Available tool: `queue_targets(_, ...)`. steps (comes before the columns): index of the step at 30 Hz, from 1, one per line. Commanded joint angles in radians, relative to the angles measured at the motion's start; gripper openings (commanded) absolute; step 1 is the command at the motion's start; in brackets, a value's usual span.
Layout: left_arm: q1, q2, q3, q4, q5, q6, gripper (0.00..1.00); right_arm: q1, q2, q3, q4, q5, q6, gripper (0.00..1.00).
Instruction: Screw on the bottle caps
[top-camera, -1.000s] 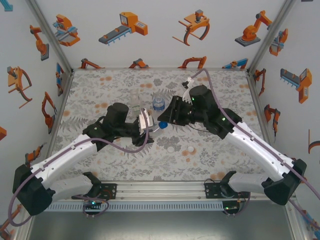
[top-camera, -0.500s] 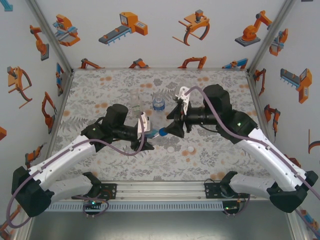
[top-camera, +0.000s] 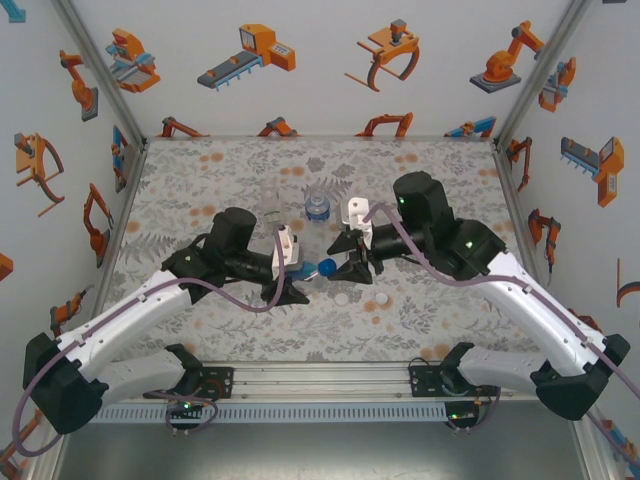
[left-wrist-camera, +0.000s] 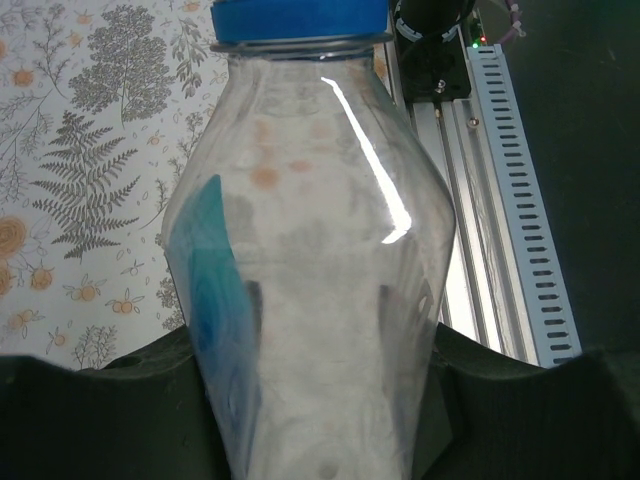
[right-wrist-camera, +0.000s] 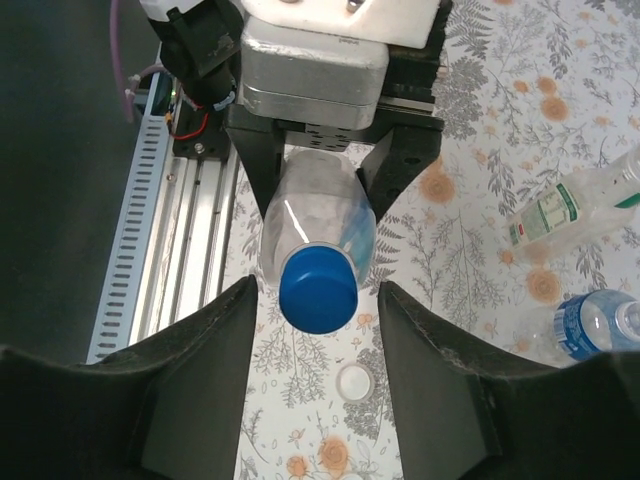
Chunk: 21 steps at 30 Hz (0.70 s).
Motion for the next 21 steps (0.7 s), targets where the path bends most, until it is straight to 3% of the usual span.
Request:
queue_targets(1,-0.002,-0.006,0.035,-0.017,0.043,0.025,0.00,0.013,0.002,-0.014,0.032,-0.030,-0.015,0.46)
queue_targets(11,-0.002,-0.005,0.039,-0.017,0.043,0.029,0.00,0.021,0.009,-0.021,0.026,0.023,-0.010,0.36)
queue_targets(21,-0.002,0.001,0.046,-0.016,0.045,0.030,0.00,0.024,0.020,-0.017,0.025,0.049,0.011,0.36)
